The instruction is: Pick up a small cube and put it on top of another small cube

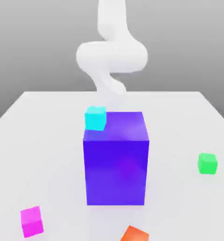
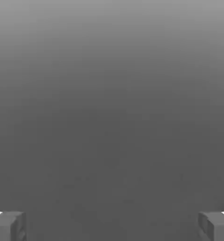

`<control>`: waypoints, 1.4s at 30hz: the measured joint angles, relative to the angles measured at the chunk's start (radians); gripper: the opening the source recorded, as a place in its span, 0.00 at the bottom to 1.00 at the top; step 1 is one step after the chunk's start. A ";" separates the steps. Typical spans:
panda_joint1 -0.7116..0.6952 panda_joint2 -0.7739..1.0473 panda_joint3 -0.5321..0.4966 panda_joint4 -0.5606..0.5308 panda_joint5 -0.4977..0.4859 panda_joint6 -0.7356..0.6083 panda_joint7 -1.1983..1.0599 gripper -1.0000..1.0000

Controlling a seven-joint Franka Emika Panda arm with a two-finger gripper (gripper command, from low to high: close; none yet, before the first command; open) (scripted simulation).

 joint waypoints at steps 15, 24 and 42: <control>0.111 0.550 -0.287 -0.039 0.229 0.162 -0.542 0.50; 0.038 0.865 -0.321 -0.065 0.315 0.267 -0.829 0.50; -0.088 1.173 -0.253 -0.052 0.367 0.451 -1.015 0.00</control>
